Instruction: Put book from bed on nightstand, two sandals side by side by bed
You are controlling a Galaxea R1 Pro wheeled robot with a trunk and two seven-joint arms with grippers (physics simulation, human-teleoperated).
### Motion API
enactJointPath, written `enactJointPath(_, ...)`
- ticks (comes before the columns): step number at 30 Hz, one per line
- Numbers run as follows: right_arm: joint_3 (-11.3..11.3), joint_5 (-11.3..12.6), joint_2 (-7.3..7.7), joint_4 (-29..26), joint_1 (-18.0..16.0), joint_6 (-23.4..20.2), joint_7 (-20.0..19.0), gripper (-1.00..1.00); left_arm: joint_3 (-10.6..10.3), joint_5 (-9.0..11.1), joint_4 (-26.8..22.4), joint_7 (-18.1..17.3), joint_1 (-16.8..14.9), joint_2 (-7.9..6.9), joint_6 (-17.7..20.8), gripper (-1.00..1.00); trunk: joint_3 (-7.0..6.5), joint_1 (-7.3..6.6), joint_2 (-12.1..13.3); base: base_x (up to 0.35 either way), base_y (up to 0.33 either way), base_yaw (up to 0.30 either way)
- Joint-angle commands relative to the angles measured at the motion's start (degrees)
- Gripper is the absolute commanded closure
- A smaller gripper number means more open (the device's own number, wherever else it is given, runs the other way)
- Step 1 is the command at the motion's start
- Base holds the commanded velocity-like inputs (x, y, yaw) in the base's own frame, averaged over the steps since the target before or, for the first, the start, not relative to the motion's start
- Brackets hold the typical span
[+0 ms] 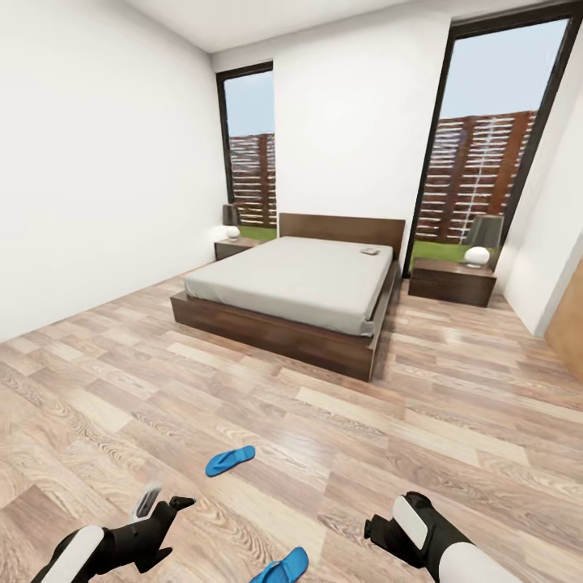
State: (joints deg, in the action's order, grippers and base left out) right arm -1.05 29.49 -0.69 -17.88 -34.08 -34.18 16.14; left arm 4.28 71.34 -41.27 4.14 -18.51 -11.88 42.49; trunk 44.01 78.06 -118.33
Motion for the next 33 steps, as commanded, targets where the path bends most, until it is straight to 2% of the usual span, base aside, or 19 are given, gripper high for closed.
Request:
enactJointPath(1, -0.1, 0.5, -0.02, -0.1, 0.0, -0.2, 0.5, -1.00, 0.1, 0.5, 0.0, 0.4, 0.0, 0.02, 0.3, -1.00, 0.31, 0.22, -0.4, 0.000, 0.000, 0.169)
enactJointPath(15, -0.1, 0.7, -0.08, -0.1, 0.0, -0.2, 0.5, -1.00, 0.1, 0.5, 0.0, 0.4, 0.0, -0.02, 0.3, -1.00, 3.79, 3.29, -6.1, 0.000, 0.000, 0.170)
enactJointPath(24, 0.0, 3.5, -0.05, -0.1, 0.0, -0.2, 0.4, -1.00, 0.1, 0.5, 0.0, 0.4, 0.0, 0.01, 0.3, -1.00, 5.90, 5.27, -9.7, 0.000, 0.000, 0.137)
enactJointPath(33, 0.1, 4.4, -0.04, -0.1, 0.0, -0.2, 0.4, -1.00, 0.1, 0.5, 0.0, 0.4, 0.0, 0.02, 0.3, -1.00, 7.59, 7.25, -13.3, 0.000, 0.000, 0.019)
